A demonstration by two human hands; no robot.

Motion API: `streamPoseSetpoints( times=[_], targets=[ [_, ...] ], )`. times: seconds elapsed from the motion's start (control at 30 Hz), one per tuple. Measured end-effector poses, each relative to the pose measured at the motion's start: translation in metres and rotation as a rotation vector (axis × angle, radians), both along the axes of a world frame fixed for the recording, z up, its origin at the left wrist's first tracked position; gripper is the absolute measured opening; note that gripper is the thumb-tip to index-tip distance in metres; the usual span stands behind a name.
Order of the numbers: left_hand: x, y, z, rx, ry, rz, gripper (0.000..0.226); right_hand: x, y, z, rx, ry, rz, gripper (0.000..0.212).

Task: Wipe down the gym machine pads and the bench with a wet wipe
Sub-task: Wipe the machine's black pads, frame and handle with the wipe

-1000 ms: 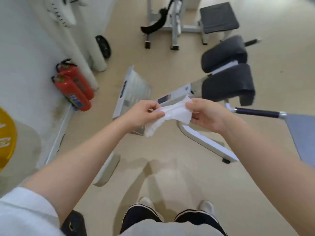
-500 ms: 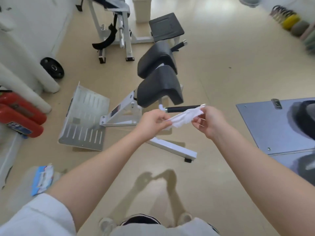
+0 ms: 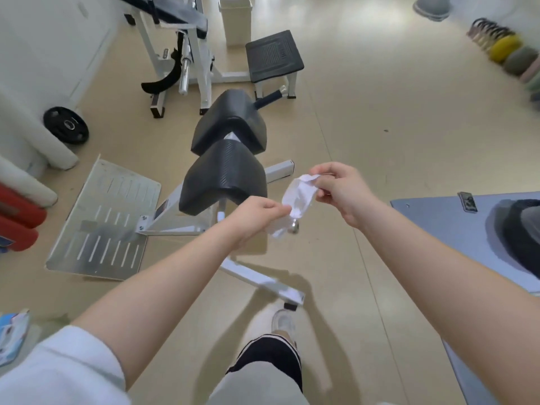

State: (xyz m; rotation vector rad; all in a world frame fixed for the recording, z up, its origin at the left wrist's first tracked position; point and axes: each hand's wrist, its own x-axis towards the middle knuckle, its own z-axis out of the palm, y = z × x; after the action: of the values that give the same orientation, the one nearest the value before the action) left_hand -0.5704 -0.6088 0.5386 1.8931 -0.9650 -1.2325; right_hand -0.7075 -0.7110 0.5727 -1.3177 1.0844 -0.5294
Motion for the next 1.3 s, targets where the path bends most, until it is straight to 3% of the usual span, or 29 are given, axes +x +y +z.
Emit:
streamPoseSetpoints(
  times=[0.1,0.2,0.33,0.4,0.47,0.57,0.63,0.7,0.77,0.87,0.97,1.13,1.23,1.3],
  targets=[
    [0.008,-0.052,0.002,0.098,0.052,0.134,0.039,0.006,-0.049,0.001,-0.263,0.162,0.107,0.016],
    [0.014,-0.097,0.005,0.099,0.246,0.227,0.046,0.011,-0.09,0.001,-0.619,0.304,0.282,0.014],
    [0.011,-0.145,0.006,0.021,0.573,0.49,0.043,0.017,-0.123,-0.011,-0.97,0.456,0.722,0.02],
    [0.01,-0.168,0.003,-0.012,0.539,0.521,0.027,0.019,-0.139,-0.021,-1.006,0.523,0.991,0.03],
    [0.012,-0.19,-0.004,-0.021,0.406,0.535,0.013,0.02,-0.165,-0.03,-0.966,0.45,1.065,0.036],
    [0.013,-0.226,-0.012,-0.062,0.351,0.642,0.019,0.028,-0.223,-0.042,-0.826,0.184,0.671,0.028],
    [0.011,-0.25,-0.014,-0.109,0.346,0.718,0.021,0.038,-0.265,-0.045,-0.537,0.137,0.595,0.037],
    [0.006,-0.272,-0.014,-0.162,0.365,0.812,0.022,0.049,-0.3,-0.048,-0.177,0.112,0.741,0.044],
    [-0.001,-0.289,-0.01,-0.195,0.372,0.879,0.023,0.056,-0.325,-0.046,0.082,0.044,0.823,0.028],
    [-0.007,-0.304,-0.009,-0.2,0.356,0.964,0.019,0.07,-0.346,-0.04,0.085,0.043,0.854,0.009],
    [-0.009,-0.31,-0.01,-0.202,0.377,1.041,0.006,0.091,-0.361,-0.041,-0.024,0.093,0.931,0.019],
    [0.014,-0.307,-0.022,-0.28,0.368,1.291,0.017,0.137,-0.352,-0.045,-0.036,0.06,1.006,0.026],
    [0.04,-0.294,-0.023,-0.358,0.421,1.42,0.016,0.17,-0.336,-0.048,0.017,0.027,1.086,0.013],
    [0.063,-0.28,-0.024,-0.389,0.423,1.452,0.017,0.196,-0.324,-0.053,-0.108,0.05,1.205,0.024]
  ],
)
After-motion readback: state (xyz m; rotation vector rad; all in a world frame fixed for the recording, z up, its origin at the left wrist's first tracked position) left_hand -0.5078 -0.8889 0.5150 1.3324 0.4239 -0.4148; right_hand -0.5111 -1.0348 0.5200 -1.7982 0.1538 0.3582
